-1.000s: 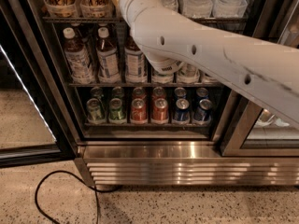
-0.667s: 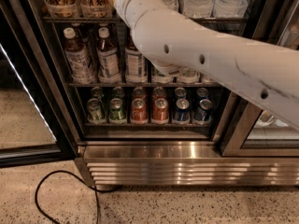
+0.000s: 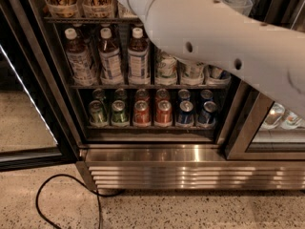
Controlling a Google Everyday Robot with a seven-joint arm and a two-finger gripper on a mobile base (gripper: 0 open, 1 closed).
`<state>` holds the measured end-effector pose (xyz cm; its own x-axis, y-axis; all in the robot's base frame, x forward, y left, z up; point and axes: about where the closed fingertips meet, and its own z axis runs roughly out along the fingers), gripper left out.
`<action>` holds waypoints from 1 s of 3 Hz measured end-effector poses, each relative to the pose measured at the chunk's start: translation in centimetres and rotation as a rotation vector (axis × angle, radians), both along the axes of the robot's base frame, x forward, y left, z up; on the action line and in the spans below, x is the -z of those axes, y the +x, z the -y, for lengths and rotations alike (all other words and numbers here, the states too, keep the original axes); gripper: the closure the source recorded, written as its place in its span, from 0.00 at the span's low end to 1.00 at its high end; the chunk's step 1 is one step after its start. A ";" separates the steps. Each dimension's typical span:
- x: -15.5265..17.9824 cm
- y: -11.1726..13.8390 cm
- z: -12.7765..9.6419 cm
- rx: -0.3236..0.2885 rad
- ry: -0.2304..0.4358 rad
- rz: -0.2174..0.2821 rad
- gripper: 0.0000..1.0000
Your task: Pick orange can from top shelf of fridge
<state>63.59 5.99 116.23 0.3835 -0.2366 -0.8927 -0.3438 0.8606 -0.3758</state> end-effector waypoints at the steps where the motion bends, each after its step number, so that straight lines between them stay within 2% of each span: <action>1: -0.2 -2.8 -1.3 -0.094 -0.041 -0.049 1.00; 2: 0.6 -4.8 -3.6 -0.205 -0.077 -0.135 1.00; 3: 4.7 -4.6 -2.9 -0.303 -0.072 -0.265 1.00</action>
Offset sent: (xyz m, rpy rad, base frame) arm -0.1130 -0.0124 -0.0875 -0.2108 0.2628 0.4334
